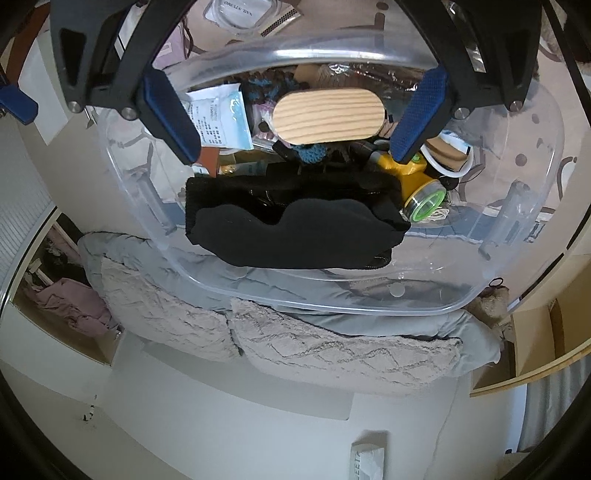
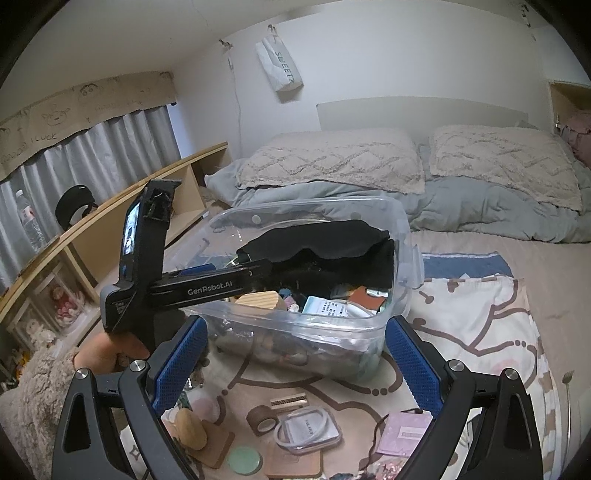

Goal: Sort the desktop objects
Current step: 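Open the left tool and withdraw both tools upward from the box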

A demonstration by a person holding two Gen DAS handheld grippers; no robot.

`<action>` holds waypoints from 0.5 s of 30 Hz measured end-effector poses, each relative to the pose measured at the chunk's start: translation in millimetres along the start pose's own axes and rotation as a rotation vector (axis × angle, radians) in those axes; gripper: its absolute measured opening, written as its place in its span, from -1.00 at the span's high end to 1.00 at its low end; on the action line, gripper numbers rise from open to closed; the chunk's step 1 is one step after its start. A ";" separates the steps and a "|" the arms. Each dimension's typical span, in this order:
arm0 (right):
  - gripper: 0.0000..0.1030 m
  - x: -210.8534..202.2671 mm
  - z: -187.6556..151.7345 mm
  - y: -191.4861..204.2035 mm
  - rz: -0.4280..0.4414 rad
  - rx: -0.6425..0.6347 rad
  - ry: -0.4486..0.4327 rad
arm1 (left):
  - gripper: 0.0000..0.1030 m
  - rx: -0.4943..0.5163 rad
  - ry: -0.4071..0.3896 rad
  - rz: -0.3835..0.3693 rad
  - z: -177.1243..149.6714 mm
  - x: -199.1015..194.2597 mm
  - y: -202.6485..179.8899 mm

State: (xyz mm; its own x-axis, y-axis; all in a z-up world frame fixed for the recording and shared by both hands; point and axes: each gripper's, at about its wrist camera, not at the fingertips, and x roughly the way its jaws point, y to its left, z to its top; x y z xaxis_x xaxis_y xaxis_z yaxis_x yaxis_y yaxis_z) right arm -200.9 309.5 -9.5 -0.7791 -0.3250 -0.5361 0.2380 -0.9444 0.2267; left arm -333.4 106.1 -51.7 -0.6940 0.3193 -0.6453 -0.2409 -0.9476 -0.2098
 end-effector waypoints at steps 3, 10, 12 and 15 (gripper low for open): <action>-0.89 -1.1 1.3 2.2 -0.004 0.002 -0.007 | -1.00 0.004 -0.009 0.000 -1.6 -7.7 -1.3; -0.89 -7.5 0.3 12.3 -0.012 -0.022 -0.020 | -1.00 0.011 -0.037 -0.002 -3.6 -31.2 -3.4; -0.89 -10.0 -0.3 14.5 -0.015 -0.027 -0.028 | -1.00 0.013 -0.049 -0.003 -4.4 -38.3 -4.5; -0.92 -14.4 -0.6 16.3 -0.019 -0.028 -0.044 | -1.00 0.015 -0.063 -0.009 -6.7 -48.9 -5.7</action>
State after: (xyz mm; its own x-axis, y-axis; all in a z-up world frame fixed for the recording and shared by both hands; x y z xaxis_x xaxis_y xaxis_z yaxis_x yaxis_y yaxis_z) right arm -185.5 298.7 1.4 -0.8085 -0.3047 -0.5035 0.2382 -0.9518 0.1934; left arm -293.5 95.7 -23.9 -0.7327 0.3284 -0.5960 -0.2571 -0.9445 -0.2044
